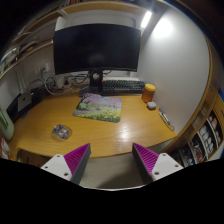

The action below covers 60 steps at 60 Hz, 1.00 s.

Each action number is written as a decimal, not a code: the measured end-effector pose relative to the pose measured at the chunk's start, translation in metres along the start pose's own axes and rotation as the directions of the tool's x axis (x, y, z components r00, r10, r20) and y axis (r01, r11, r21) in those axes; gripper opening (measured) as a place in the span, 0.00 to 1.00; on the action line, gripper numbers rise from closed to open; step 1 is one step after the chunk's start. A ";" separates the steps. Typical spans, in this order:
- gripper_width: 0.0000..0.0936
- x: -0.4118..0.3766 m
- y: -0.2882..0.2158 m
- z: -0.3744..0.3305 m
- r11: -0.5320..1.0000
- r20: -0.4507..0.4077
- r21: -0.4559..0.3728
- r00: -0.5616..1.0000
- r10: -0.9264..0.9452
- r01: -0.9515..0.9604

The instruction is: Arrange mouse

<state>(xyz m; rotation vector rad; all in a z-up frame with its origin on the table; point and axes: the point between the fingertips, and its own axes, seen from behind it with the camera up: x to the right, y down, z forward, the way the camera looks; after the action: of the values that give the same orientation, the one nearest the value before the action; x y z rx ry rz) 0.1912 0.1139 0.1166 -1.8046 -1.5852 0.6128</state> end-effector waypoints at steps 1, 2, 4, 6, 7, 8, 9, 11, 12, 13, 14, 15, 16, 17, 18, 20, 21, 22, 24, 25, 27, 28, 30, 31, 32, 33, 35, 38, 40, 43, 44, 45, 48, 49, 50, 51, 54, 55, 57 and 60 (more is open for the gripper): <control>0.92 0.000 0.001 0.000 1.000 0.001 -0.002 1.000 0.001 -0.001; 0.92 -0.001 0.001 0.001 1.000 0.002 -0.002 1.000 0.001 -0.001; 0.92 -0.003 0.003 0.002 1.000 0.005 -0.003 1.000 0.002 -0.002; 0.92 -0.005 0.005 0.004 1.000 0.010 -0.002 1.000 0.001 -0.001; 0.92 -0.007 0.007 0.005 1.000 0.014 -0.001 1.000 0.000 0.000; 0.92 -0.008 0.007 0.006 1.000 0.018 0.001 1.000 -0.003 0.003; 0.92 -0.012 0.008 0.006 1.000 0.025 0.004 1.000 -0.004 0.004; 0.92 -0.017 0.009 0.007 1.000 0.034 0.008 0.999 -0.008 0.008; 0.92 -0.019 0.009 0.007 1.000 0.037 0.010 0.999 -0.011 0.011; 0.92 -0.022 0.010 0.008 1.000 0.040 0.012 0.999 -0.015 0.014; 0.92 -0.025 0.011 0.008 1.000 0.043 0.013 0.999 -0.018 0.017; 0.92 -0.028 0.012 0.010 1.000 0.045 0.013 0.999 -0.023 0.022; 0.92 -0.030 0.013 0.011 1.000 0.048 0.014 0.999 -0.025 0.025; 0.92 -0.033 0.015 0.011 1.000 0.051 0.014 0.998 -0.027 0.027; 0.92 -0.037 0.016 0.012 1.000 0.054 0.014 0.998 -0.029 0.028; 0.92 -0.044 0.019 0.012 0.999 0.061 0.013 0.998 -0.031 0.030; 0.92 -0.048 0.021 0.012 0.999 0.064 0.012 0.997 -0.032 0.032; 0.92 -0.052 0.022 0.011 0.999 0.068 0.012 0.997 -0.033 0.032; 0.92 -0.060 0.024 0.011 0.999 0.075 0.014 0.997 -0.035 0.034; 0.92 -0.064 0.025 0.010 0.999 0.078 0.015 0.996 -0.035 0.034; 0.92 -0.074 0.027 0.009 0.999 0.085 0.017 0.996 -0.037 0.036; 0.92 -0.079 0.028 0.008 0.999 0.086 0.018 0.996 -0.040 0.039; 0.92 -0.088 0.030 0.007 0.999 0.096 0.014 0.995 -0.042 0.041; 0.92 -0.093 0.032 0.006 0.999 0.095 0.013 0.994 -0.044 0.043; 0.92 -0.097 0.033 0.005 0.999 0.101 0.010 0.994 -0.043 0.042; 0.92 -0.102 0.034 0.004 0.999 0.105 0.011 0.993 -0.043 0.043; 0.92 -0.113 0.034 0.001 0.999 0.117 0.018 0.992 -0.046 0.044; 0.92 -0.130 0.035 -0.001 0.998 0.135 0.035 0.989 -0.058 0.054; 0.92 -0.140 0.037 -0.003 0.997 0.138 0.039 0.988 -0.069 0.064; 0.92 -0.151 0.040 -0.005 0.997 0.145 0.039 0.986 -0.076 0.071; 0.92 -0.155 0.041 -0.005 0.997 0.147 0.040 0.986 -0.077 0.071; 0.92 -0.158 0.041 -0.005 0.997 0.148 0.042 0.986 -0.077 0.071; 0.92 -0.169 0.043 -0.006 0.996 0.153 0.051 0.985 -0.074 0.067; 0.92 -0.172 0.043 -0.006 0.996 0.155 0.054 0.985 -0.074 0.067; 0.92 -0.175 0.043 -0.006 0.996 0.156 0.057 0.985 -0.075 0.066; 0.92 -0.179 0.042 -0.005 0.996 0.156 0.060 0.985 -0.076 0.067; 0.92 -0.186 0.044 -0.003 0.995 0.155 0.071 0.985 -0.080 0.070; 0.92 -0.188 0.043 -0.002 0.995 0.155 0.075 0.985 -0.080 0.069; 0.92 -0.192 0.043 0.000 0.994 0.154 0.082 0.985 -0.080 0.068; 0.92 -0.196 0.043 0.003 0.994 0.154 0.088 0.985 -0.082 0.069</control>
<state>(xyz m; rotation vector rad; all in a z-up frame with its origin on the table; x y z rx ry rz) 0.1870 -0.0809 0.0685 -1.6618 -1.6989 0.7902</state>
